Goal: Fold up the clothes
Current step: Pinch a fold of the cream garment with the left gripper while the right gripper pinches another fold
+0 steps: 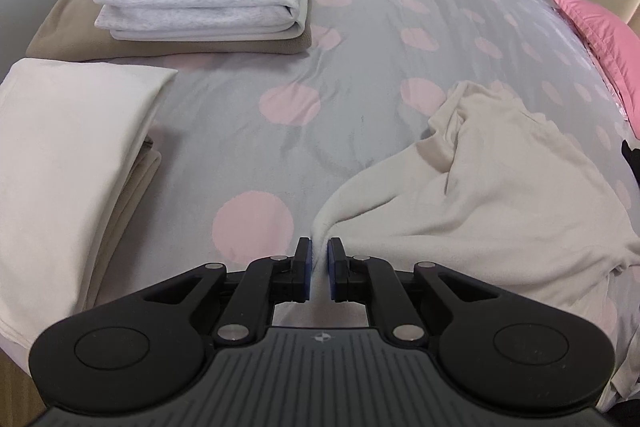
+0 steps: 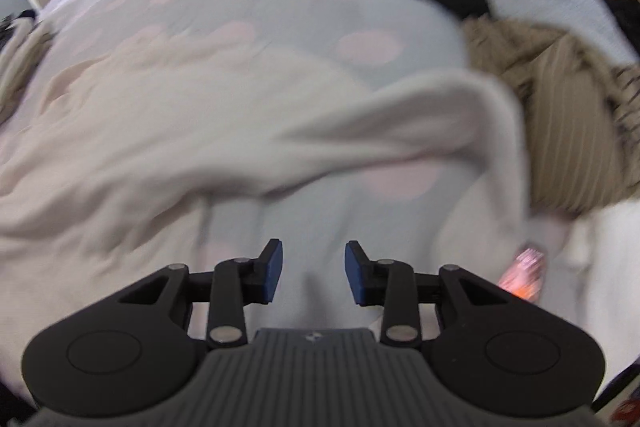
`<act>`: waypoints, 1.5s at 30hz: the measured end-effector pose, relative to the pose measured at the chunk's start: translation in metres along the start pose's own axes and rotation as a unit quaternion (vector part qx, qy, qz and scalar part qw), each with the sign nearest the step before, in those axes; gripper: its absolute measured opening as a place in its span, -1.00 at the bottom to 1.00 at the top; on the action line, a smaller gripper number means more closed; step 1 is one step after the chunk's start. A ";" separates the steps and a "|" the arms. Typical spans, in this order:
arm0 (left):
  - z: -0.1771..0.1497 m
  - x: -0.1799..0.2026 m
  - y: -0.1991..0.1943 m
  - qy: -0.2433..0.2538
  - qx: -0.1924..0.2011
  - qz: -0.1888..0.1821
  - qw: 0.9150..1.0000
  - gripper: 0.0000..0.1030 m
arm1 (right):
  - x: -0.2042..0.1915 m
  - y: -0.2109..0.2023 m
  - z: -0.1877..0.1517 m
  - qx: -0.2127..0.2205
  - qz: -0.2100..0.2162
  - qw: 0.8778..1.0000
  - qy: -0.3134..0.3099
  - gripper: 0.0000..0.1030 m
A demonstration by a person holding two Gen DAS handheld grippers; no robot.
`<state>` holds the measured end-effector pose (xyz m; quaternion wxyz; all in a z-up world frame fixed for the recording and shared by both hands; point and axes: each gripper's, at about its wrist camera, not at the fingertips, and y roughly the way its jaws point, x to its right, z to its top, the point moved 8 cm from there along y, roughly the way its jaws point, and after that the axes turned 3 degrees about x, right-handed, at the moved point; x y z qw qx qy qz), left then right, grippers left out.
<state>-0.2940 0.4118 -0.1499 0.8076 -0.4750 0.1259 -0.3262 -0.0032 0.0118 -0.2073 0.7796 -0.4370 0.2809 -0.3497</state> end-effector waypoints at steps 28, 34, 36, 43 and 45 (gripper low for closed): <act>-0.075 0.017 0.036 0.121 -0.133 0.047 0.983 -0.73 | -0.084 -0.015 -0.106 -0.091 0.071 0.993 -0.001 -0.90; -0.069 0.028 0.022 0.107 -0.123 0.023 0.986 -0.87 | -0.055 -0.047 -0.080 -0.049 0.033 0.998 -0.001 -0.91; -0.071 0.034 0.015 0.105 -0.129 0.004 0.986 -0.87 | -0.041 -0.054 -0.073 -0.037 0.001 0.999 -0.009 -0.91; -0.089 0.081 -0.018 0.152 -0.139 -0.082 0.975 -0.88 | 0.003 -0.080 -0.045 0.009 -0.105 0.993 -0.046 -0.91; -0.095 0.099 -0.025 0.172 -0.138 -0.105 0.970 -0.88 | 0.009 -0.086 -0.033 0.028 -0.130 0.989 -0.069 -0.91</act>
